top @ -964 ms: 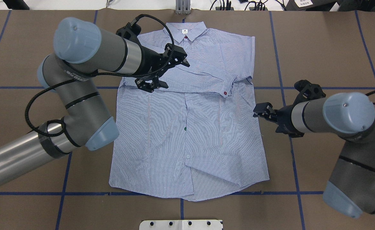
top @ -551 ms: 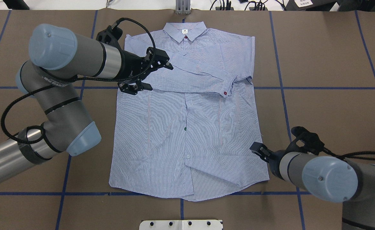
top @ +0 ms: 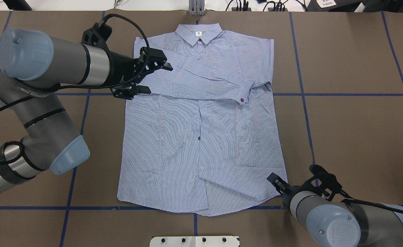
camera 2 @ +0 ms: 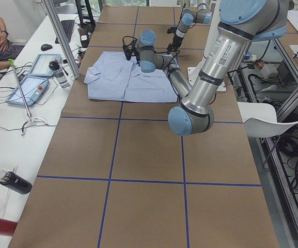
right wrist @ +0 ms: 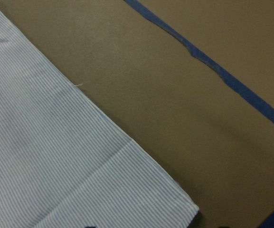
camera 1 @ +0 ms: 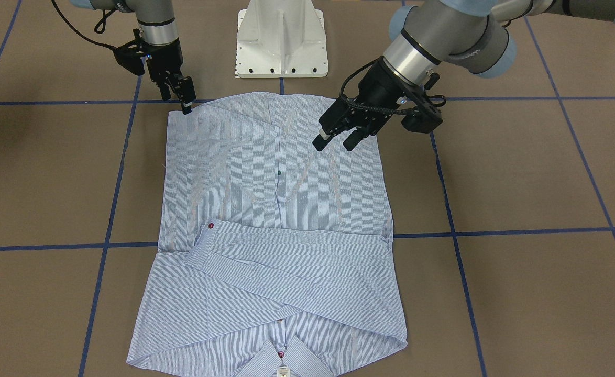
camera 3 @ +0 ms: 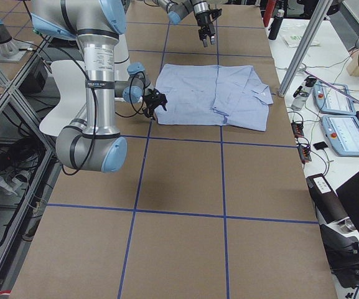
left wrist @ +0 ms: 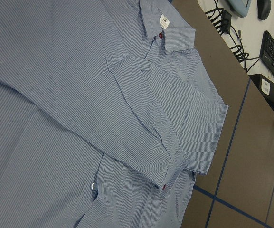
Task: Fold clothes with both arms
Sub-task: 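Release the sleeve with the left gripper while the right gripper moves to a hem corner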
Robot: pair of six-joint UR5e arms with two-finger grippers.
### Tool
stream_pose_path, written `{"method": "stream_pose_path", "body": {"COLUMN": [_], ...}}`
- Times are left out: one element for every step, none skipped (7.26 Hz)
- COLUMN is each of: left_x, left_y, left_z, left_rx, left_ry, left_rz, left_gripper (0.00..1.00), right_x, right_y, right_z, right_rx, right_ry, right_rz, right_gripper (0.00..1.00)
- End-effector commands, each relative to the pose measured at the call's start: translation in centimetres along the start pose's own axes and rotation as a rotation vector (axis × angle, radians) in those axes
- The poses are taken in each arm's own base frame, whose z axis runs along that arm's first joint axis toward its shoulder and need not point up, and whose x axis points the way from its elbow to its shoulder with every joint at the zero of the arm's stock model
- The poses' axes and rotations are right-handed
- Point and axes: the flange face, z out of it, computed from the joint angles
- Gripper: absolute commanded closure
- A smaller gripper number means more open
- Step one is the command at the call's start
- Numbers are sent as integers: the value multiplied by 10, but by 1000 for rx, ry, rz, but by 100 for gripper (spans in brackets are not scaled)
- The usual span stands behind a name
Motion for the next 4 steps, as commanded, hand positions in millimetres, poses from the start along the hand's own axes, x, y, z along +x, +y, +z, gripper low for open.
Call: {"method": "stream_pose_path", "body": {"left_x": [3,5,5,4], "left_y": [3,6,7,6], "left_z": [-9,-13,-13,-12], "left_rx": [4,7,6,9], "left_ry": [2,-9,-11,-13], "left_rz": [5,1,0,-1], "left_gripper": [2,2,2,2], "right_x": [5,8,10,10], "right_y": [0,-2,-3,-2], "right_z": [12,13,14,17], "right_rx": [18,23,25,27], "right_ry": [14,19,24,28], "right_rz": [-2,-4,-3,-6], "right_gripper": [12,13,14,15]}}
